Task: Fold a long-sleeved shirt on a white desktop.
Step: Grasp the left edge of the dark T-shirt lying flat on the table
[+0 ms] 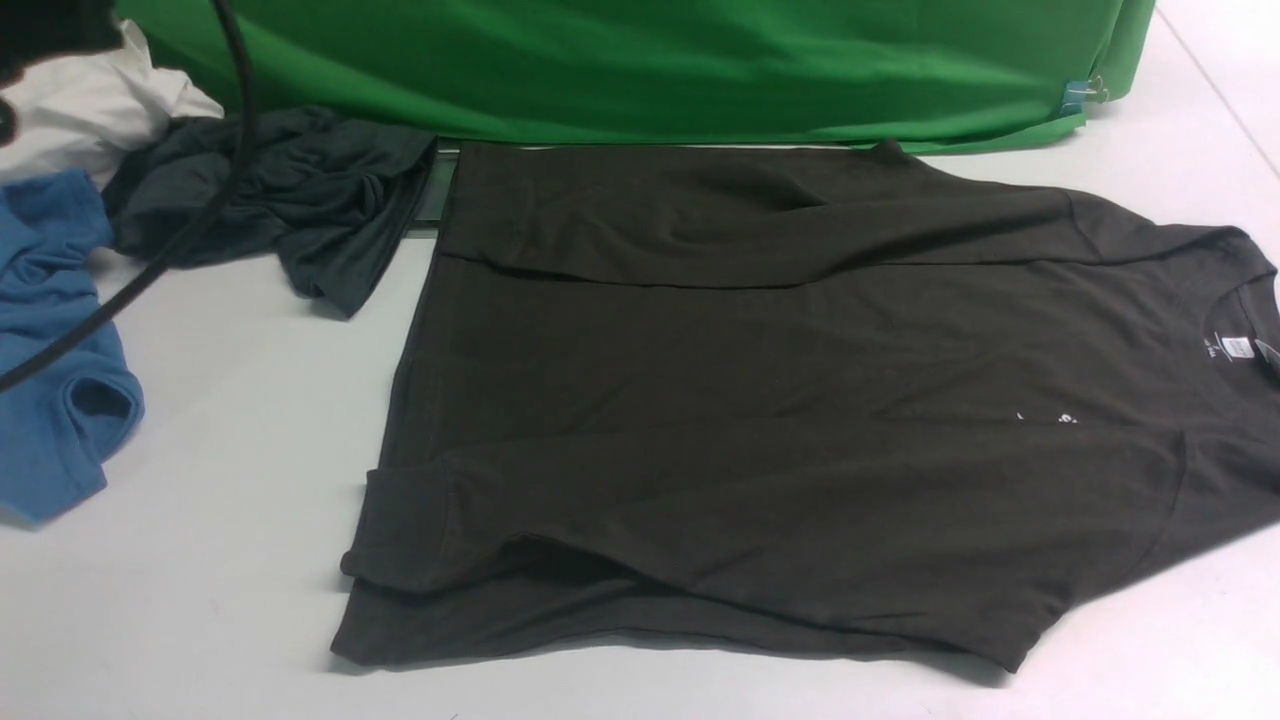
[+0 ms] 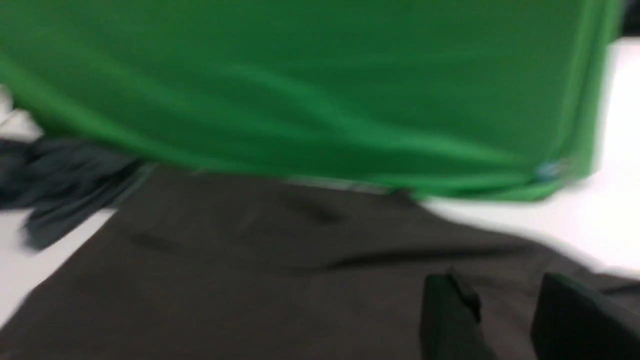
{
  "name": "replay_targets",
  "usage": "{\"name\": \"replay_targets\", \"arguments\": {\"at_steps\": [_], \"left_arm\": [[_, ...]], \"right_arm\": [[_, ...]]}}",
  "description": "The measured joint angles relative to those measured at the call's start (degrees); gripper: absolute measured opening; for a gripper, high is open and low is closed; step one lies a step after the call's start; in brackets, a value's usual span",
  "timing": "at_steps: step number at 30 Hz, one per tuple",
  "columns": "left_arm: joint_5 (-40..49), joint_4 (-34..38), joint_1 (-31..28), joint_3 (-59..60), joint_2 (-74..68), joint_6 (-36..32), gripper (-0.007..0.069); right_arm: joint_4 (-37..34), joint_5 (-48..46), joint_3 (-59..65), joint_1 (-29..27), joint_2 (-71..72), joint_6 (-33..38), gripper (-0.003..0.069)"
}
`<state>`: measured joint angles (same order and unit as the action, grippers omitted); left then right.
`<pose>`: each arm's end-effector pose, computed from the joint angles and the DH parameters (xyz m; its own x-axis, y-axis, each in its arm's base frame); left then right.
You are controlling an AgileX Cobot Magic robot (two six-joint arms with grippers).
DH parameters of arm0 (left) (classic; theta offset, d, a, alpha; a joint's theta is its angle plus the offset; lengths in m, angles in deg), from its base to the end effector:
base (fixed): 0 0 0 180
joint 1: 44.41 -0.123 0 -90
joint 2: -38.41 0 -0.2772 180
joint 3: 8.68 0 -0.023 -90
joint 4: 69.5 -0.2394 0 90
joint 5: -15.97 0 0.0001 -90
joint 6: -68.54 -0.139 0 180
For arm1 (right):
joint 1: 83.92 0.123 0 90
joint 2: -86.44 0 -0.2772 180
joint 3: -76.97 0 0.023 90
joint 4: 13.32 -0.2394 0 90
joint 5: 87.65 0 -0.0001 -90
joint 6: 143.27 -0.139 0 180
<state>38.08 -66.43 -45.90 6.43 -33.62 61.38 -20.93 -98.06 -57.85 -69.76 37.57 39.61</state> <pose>0.2836 0.0046 0.3757 -0.3287 0.0667 -0.9421 0.0178 0.9978 0.0644 0.1860 0.0504 0.3032 -0.2613 0.0169 -0.9651 -0.2468 0.9654 0.0837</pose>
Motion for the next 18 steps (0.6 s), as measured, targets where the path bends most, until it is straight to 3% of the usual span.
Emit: {"name": "replay_targets", "arguments": {"at_steps": [5,7,18], "left_arm": [[0.21,3.06,0.0,-0.07,-3.86,0.71,0.0021],[4.1,5.46,0.0,-0.07,-7.27,1.12,0.0021],[29.66,9.44,0.0,-0.07,-20.12,-0.19,0.0055]], "right_arm": [[0.0,-4.01,0.33,4.31,-1.29,-8.71,0.0242],[0.0,-7.26,0.33,6.18,-2.15,-11.34,0.0242],[-0.05,-6.9,0.33,7.71,-3.45,-8.02,0.0242]]}}
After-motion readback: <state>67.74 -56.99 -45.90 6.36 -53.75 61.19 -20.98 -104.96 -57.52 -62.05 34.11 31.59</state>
